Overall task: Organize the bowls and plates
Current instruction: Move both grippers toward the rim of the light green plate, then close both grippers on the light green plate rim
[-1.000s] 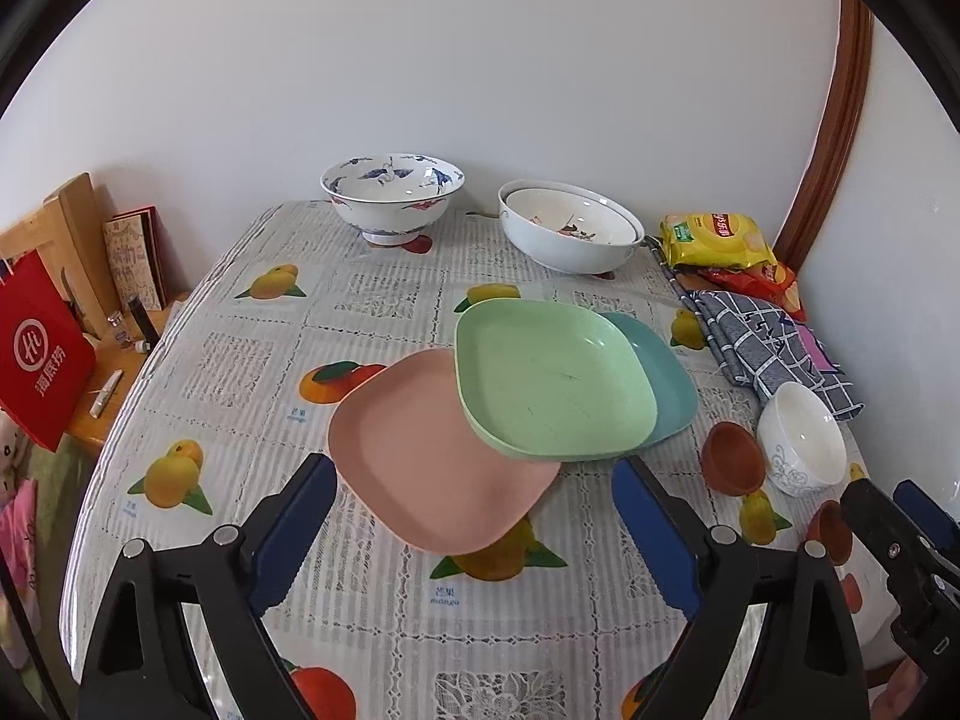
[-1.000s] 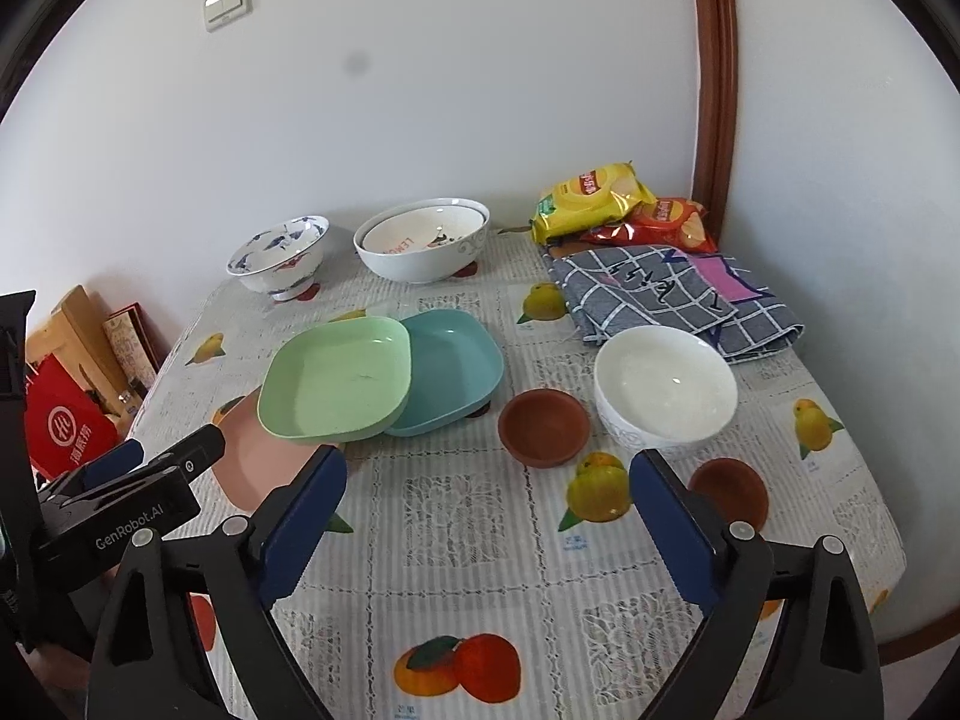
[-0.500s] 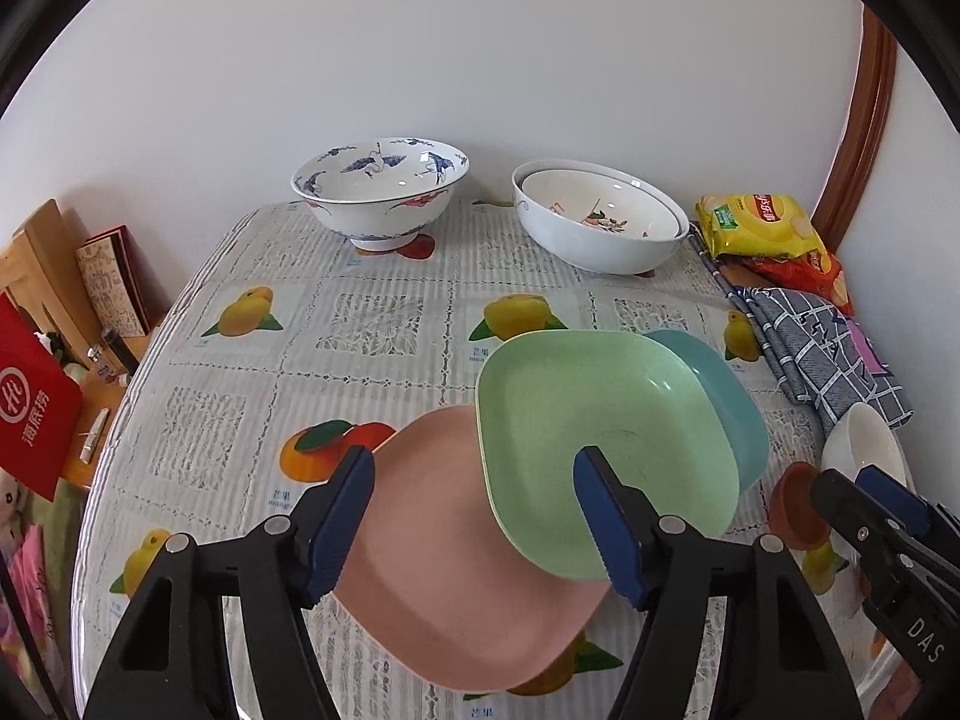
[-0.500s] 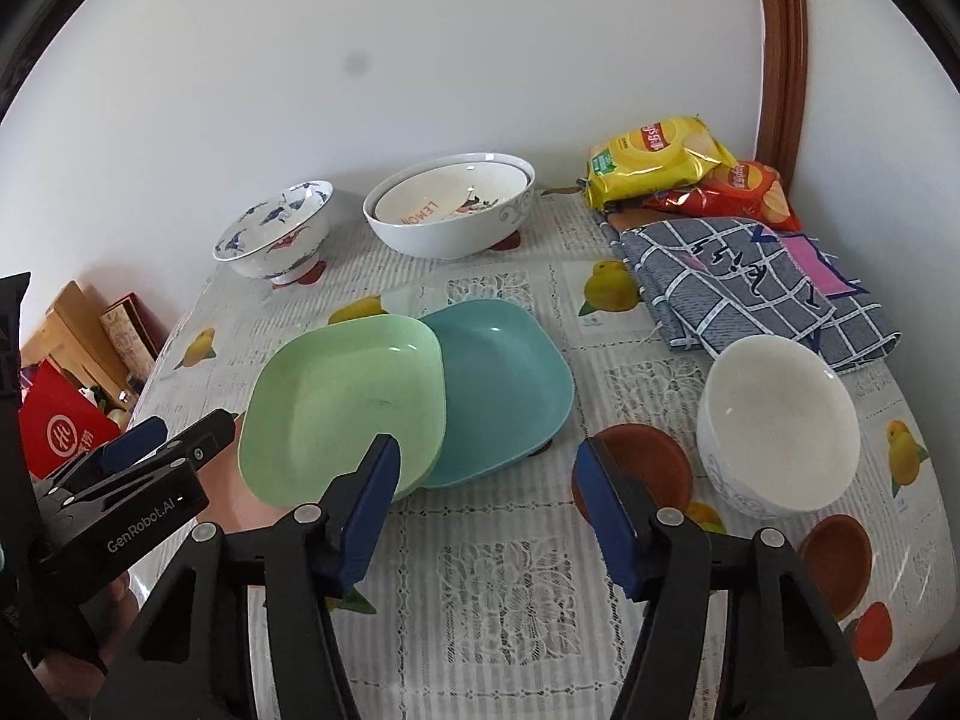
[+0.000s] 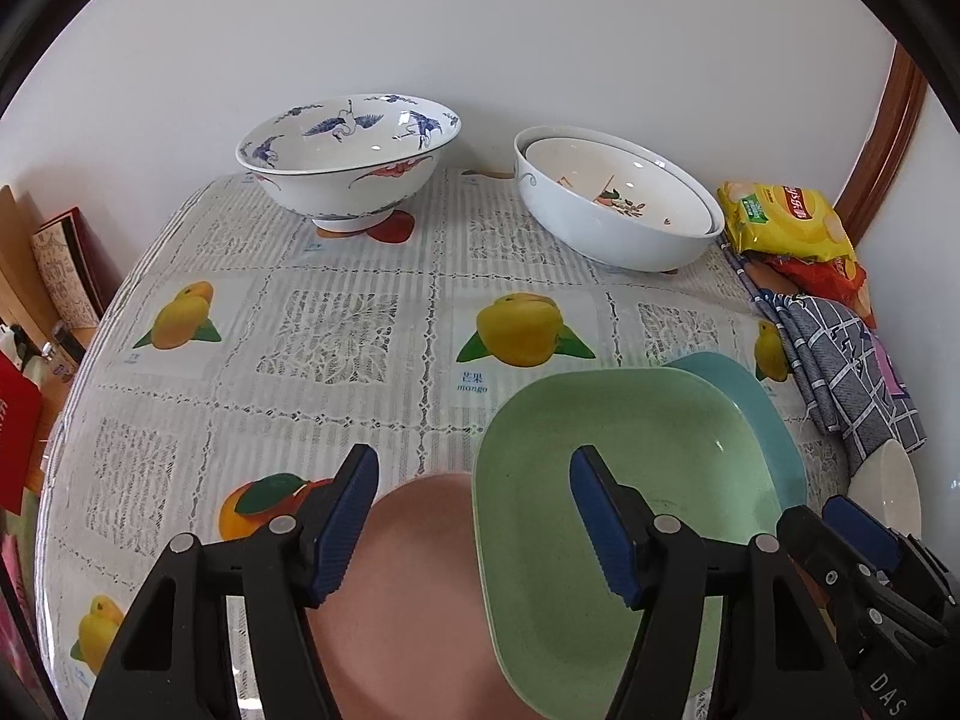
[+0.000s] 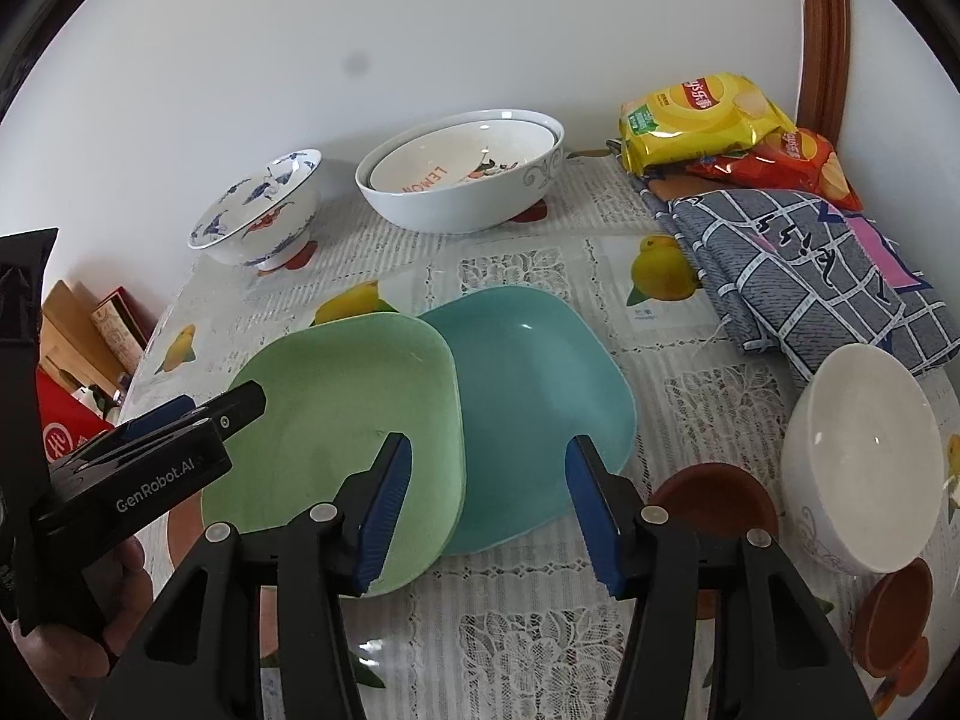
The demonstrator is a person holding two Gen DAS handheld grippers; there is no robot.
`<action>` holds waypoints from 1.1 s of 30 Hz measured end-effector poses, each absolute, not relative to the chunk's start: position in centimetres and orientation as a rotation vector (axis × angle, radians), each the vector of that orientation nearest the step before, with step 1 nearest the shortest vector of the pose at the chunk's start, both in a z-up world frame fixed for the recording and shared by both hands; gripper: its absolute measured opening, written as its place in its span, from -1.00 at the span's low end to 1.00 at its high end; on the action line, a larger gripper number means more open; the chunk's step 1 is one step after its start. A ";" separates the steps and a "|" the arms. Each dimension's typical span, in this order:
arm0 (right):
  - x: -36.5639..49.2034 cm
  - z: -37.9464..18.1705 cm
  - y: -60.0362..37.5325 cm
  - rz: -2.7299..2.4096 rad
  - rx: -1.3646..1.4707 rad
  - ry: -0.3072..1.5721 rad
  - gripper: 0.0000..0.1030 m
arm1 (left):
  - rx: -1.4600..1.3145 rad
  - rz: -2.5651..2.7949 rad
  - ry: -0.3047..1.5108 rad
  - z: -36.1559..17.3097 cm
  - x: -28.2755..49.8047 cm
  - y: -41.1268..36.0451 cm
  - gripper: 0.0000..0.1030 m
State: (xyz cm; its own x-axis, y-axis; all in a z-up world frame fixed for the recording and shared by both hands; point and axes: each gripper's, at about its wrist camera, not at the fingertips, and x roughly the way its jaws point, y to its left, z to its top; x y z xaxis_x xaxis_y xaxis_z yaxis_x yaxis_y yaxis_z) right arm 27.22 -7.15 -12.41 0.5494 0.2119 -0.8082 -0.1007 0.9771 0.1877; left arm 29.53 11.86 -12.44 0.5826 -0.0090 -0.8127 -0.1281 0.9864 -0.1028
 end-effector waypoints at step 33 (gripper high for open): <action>29.0 -13.7 -6.3 0.204 0.126 0.989 -0.85 | -0.199 0.004 0.951 -12.3 29.4 11.2 -0.72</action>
State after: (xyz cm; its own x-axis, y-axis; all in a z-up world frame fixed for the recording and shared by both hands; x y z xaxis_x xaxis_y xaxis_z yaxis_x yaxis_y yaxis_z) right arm 29.02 -6.32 -13.68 0.5323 0.2275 -0.8154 -0.1134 0.9737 0.1977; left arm 29.37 11.16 -12.34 0.5822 -0.0839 -0.8087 -0.0911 0.9817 -0.1674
